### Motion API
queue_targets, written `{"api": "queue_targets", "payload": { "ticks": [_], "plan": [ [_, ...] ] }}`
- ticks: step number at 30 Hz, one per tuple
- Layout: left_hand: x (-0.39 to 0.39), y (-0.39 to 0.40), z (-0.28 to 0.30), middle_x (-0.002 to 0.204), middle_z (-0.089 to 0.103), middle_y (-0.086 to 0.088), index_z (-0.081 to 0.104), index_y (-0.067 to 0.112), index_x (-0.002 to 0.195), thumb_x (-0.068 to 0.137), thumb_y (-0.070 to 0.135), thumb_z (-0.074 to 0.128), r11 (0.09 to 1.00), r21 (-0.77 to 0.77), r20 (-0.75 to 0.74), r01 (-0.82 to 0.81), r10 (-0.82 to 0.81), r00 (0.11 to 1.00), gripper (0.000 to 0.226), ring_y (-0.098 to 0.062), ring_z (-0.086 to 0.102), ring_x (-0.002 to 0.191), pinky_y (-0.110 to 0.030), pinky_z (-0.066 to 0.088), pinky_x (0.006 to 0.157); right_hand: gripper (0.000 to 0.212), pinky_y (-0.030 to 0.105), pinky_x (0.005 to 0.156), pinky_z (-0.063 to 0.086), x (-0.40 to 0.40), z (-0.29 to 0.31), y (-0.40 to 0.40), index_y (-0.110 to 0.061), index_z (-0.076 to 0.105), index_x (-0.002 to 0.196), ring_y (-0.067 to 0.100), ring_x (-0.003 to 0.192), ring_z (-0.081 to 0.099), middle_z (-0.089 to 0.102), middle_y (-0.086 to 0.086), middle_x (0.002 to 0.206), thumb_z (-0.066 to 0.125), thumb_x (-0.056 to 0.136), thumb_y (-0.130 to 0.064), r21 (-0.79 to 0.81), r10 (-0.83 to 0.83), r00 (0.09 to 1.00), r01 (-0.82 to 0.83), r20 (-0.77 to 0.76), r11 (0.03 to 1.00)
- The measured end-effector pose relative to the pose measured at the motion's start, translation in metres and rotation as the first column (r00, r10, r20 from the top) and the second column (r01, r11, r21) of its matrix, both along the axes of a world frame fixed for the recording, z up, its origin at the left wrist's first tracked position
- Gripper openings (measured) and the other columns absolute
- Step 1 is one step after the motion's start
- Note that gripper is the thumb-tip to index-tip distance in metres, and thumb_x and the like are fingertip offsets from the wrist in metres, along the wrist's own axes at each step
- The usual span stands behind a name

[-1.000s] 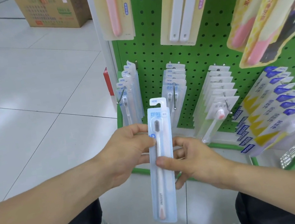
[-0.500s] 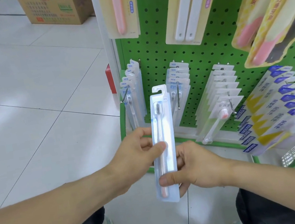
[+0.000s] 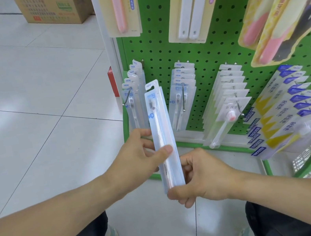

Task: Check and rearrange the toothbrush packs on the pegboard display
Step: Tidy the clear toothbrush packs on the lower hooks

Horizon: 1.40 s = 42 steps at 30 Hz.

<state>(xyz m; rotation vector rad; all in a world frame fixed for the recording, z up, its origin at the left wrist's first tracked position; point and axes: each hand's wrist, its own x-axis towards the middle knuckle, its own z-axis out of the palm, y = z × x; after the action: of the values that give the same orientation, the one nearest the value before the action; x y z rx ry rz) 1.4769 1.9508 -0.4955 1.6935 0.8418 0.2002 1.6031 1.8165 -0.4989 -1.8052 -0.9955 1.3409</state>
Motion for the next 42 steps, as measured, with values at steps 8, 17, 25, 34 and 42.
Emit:
{"api": "queue_targets", "payload": {
  "ticks": [8, 17, 25, 34, 42],
  "plan": [
    [-0.006, -0.013, -0.01, 0.102, 0.06, -0.004, 0.046, 0.026, 0.128, 0.091, 0.007, 0.07, 0.992, 0.062, 0.001, 0.113, -0.113, 0.994, 0.048, -0.018, 0.071, 0.077, -0.038, 0.064, 0.069, 0.018, 0.029, 0.072, 0.058, 0.004, -0.008, -0.012, -0.022, 0.068, 0.094, 0.005, 0.077, 0.066, 0.072, -0.006, 0.086, 0.072, 0.083, -0.036, 0.056, 0.185, 0.883, -0.231, 0.432, 0.971],
    [-0.003, -0.007, -0.005, 0.103, 0.063, -0.005, 0.05, 0.023, 0.127, 0.093, 0.008, 0.068, 0.991, 0.116, 0.093, 0.064, -0.074, 0.993, 0.041, -0.018, 0.071, 0.071, -0.026, 0.059, 0.061, 0.025, 0.041, 0.099, 0.055, 0.018, -0.001, -0.009, -0.004, 0.056, 0.129, 0.029, 0.118, 0.066, 0.063, 0.013, 0.122, 0.049, 0.105, -0.007, 0.051, 0.172, 0.967, -0.166, -0.185, 0.985],
    [0.001, -0.007, 0.001, 0.107, 0.062, -0.01, 0.049, 0.018, 0.129, 0.096, -0.001, 0.059, 0.999, -0.007, 0.159, 0.05, -0.048, 0.986, 0.04, -0.015, 0.07, 0.07, -0.02, 0.055, 0.061, 0.038, 0.045, 0.097, 0.056, 0.032, 0.007, -0.002, -0.002, 0.058, 0.126, 0.028, 0.111, 0.07, 0.068, 0.019, 0.12, 0.071, 0.092, -0.012, 0.037, 0.15, 0.967, -0.146, -0.204, 0.989],
    [-0.002, 0.001, 0.009, 0.113, 0.072, -0.012, 0.06, 0.01, 0.125, 0.086, -0.008, 0.062, 0.937, -0.203, 0.207, 0.285, -0.244, 0.948, 0.043, -0.027, 0.072, 0.099, -0.034, 0.06, 0.08, 0.04, 0.037, 0.06, 0.062, 0.027, 0.013, 0.004, -0.021, 0.064, 0.109, 0.022, 0.06, 0.072, 0.071, -0.007, 0.082, 0.087, 0.078, -0.028, -0.052, 0.086, 0.989, -0.08, 0.119, 0.995],
    [-0.001, 0.0, 0.006, 0.098, 0.077, -0.006, 0.067, 0.016, 0.115, 0.095, 0.007, 0.065, 0.97, -0.031, 0.065, 0.243, -0.241, 0.968, 0.022, -0.028, 0.076, 0.081, -0.038, 0.063, 0.074, 0.022, 0.053, 0.074, 0.061, 0.029, 0.016, 0.0, -0.025, 0.072, 0.099, 0.02, 0.071, 0.075, 0.076, 0.001, 0.083, 0.078, 0.086, -0.041, -0.025, 0.252, 0.94, -0.253, 0.229, 0.967]
  ]
}}
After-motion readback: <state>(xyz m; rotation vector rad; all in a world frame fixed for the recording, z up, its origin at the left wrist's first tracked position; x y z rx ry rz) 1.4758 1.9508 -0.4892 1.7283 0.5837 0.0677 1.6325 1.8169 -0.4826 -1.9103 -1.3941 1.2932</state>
